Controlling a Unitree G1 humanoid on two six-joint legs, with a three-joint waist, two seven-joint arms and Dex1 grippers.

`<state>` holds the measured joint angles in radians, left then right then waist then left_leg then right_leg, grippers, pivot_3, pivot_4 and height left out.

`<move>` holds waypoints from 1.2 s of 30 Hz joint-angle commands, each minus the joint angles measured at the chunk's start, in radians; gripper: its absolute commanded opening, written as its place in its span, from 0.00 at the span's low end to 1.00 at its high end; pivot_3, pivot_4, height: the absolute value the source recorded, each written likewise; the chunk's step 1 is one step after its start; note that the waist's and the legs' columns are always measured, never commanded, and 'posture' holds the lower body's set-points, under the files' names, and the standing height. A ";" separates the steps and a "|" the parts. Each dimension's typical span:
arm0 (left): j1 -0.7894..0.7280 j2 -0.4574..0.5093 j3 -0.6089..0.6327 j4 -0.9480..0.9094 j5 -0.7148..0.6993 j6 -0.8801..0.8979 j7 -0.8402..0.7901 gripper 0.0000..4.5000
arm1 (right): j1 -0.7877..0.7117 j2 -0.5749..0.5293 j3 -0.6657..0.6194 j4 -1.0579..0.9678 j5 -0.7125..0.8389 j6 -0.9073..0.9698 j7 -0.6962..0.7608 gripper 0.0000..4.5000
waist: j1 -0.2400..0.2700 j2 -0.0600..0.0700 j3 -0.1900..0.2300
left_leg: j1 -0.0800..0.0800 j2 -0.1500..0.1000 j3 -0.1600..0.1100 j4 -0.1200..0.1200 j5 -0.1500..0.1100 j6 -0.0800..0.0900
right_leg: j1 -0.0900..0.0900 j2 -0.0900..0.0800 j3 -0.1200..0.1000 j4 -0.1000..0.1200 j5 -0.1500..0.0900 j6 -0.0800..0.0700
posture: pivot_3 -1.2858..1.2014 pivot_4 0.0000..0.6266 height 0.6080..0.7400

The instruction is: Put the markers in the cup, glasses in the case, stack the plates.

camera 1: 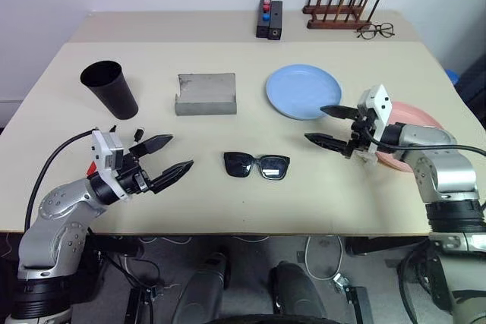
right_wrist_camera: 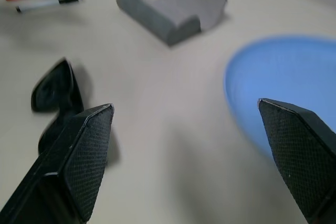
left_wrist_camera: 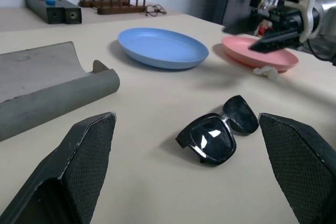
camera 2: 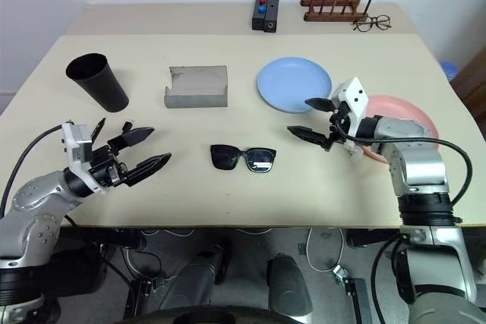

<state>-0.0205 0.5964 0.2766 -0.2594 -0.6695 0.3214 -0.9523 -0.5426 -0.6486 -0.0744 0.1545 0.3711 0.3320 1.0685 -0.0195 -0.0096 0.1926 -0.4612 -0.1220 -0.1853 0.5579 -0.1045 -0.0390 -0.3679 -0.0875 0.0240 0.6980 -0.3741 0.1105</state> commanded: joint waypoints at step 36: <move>-0.288 0.409 0.172 0.458 0.183 0.421 0.344 1.00 | -0.078 0.218 0.148 -0.277 0.040 0.008 -0.115 1.00 | 0.003 -0.001 -0.001 | 0.000 0.000 -0.001 -0.002 0.000 0.000 | -0.003 0.000 0.001 0.000 0.000 0.000 | 0.52 0.24 0.99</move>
<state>-0.2687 0.9688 0.4768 0.1625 -0.5115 0.7159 -0.5935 -0.6042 -0.4389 0.0728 -0.0811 0.4071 0.3611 0.9585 -0.0163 -0.0106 0.1920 -0.4608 -0.1221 -0.1863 0.5562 -0.1047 -0.0393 -0.3713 -0.0869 0.0250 0.6983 -0.3738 0.1110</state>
